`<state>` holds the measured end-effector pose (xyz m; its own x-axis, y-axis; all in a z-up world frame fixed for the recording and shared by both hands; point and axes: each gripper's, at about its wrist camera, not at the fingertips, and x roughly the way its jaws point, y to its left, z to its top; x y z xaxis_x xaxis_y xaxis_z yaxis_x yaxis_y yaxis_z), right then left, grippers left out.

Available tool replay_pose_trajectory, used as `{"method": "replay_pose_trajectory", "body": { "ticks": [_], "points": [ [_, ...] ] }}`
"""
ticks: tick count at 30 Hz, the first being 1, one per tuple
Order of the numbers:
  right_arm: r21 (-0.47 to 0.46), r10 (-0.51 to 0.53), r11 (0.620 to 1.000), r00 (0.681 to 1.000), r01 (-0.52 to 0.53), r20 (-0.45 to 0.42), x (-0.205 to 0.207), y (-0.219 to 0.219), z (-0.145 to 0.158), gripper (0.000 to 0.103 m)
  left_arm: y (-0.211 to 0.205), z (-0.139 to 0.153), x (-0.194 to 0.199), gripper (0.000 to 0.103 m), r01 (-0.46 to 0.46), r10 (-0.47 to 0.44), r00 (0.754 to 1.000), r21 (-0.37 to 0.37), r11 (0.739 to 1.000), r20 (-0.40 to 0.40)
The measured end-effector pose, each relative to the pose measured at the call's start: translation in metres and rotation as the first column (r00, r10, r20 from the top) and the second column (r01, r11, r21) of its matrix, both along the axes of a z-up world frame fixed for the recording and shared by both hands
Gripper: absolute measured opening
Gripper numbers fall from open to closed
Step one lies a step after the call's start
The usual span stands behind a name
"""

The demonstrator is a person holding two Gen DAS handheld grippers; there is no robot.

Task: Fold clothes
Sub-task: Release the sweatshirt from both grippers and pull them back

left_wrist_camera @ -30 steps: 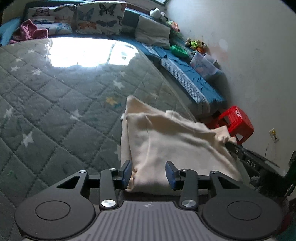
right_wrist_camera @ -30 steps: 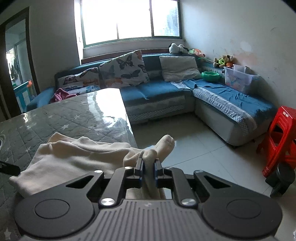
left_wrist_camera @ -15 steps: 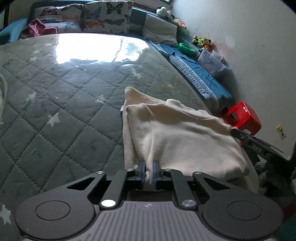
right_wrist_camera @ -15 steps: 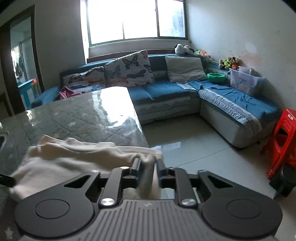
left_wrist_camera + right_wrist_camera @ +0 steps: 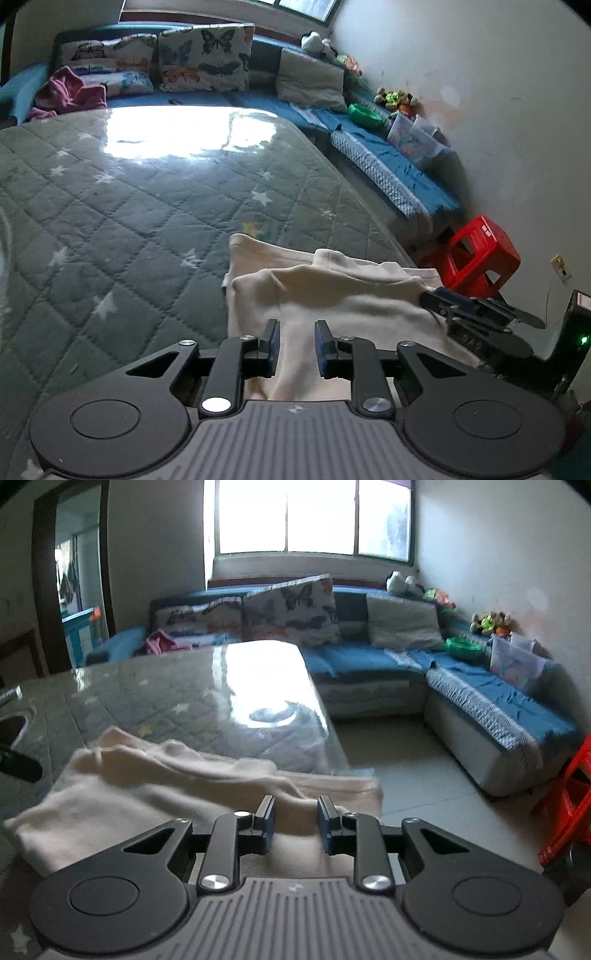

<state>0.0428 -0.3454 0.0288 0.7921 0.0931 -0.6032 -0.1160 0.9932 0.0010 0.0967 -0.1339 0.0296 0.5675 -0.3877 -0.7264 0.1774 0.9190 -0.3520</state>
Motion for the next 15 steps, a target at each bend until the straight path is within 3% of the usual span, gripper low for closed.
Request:
{"method": "replay_pose_trajectory", "body": {
  "ticks": [5,8,15],
  "points": [
    [-0.005,0.006,1.0,1.0,-0.006,-0.001,0.002,0.004,-0.004,0.043,-0.013,-0.016,0.026,0.026,-0.004,0.005,1.0,0.049,0.999,-0.024],
    [-0.02,0.033,0.999,0.999,-0.032,0.018,-0.007,0.01,0.001,0.053,-0.018,-0.024,0.034,0.033,-0.01,0.012,1.0,0.084,0.996,-0.026],
    [0.009,0.066,0.998,0.997,-0.066,0.03,-0.034,0.023,0.007,0.066,-0.024,-0.022,0.024,0.052,0.011,-0.013,1.0,0.11,0.994,0.016]
  ]
}}
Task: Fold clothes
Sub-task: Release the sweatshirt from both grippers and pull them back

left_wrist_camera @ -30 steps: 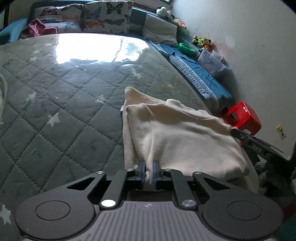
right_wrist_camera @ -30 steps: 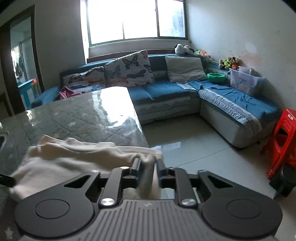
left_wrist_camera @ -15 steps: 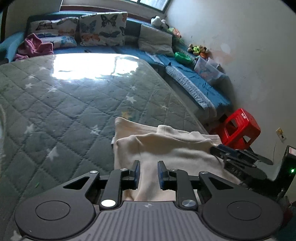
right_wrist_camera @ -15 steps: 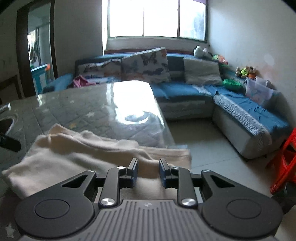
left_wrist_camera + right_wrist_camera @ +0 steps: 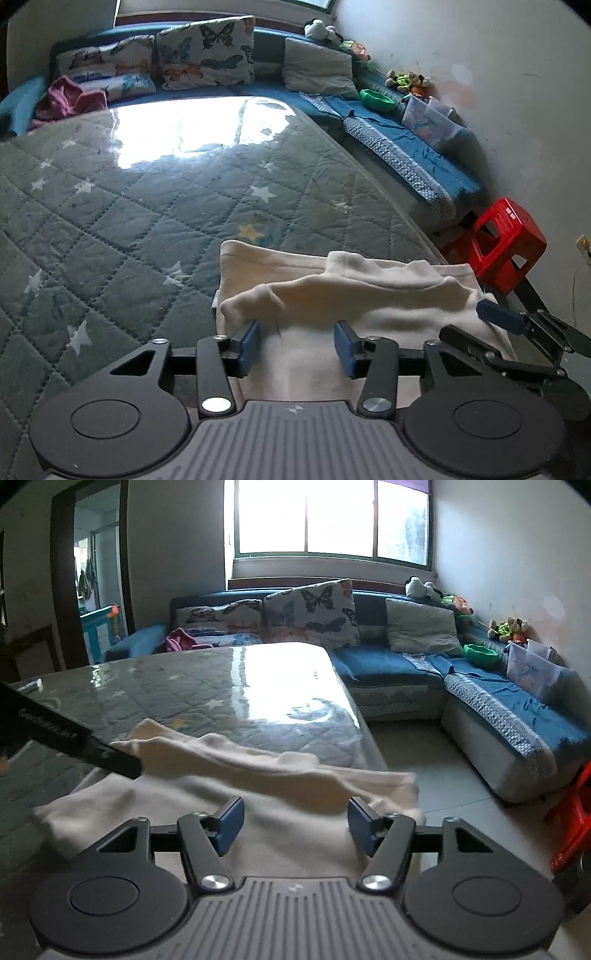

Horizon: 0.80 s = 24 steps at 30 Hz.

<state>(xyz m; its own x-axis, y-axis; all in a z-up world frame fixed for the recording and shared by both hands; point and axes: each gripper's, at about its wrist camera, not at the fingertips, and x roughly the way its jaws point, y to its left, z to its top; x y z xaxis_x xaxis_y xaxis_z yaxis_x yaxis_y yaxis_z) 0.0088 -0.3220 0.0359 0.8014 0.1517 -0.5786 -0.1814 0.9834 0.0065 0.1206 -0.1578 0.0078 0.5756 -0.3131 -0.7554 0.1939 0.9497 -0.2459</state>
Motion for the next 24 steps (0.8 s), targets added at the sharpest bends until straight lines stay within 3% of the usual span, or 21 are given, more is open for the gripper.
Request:
{"method": "replay_pose_trajectory", "body": {
  "ticks": [2,8,13,20,24],
  "points": [
    [0.004,-0.001,1.0,1.0,0.001,0.01,-0.011,0.003,0.003,0.077,0.002,0.003,-0.009,0.054,0.012,-0.012,1.0,0.013,1.0,0.018],
    [0.03,-0.005,1.0,0.999,0.003,0.041,-0.049,0.006,0.008,0.078,0.013,0.009,-0.047,0.054,0.038,-0.047,0.994,0.084,0.996,0.1],
    [0.038,-0.043,0.998,0.997,0.041,0.059,-0.074,0.005,0.004,0.077,0.018,-0.001,-0.068,0.054,0.037,-0.049,0.994,0.119,0.992,0.099],
    [-0.011,-0.052,0.999,0.997,0.053,0.052,-0.08,0.013,-0.006,0.076,0.025,-0.007,-0.073,0.056,0.016,-0.025,0.996,0.105,0.994,0.085],
    [-0.009,-0.07,0.997,0.993,0.071,0.092,-0.081,0.018,0.003,0.077,0.028,0.002,-0.079,0.067,-0.002,-0.007,0.995,0.097,0.995,0.101]
  ]
}}
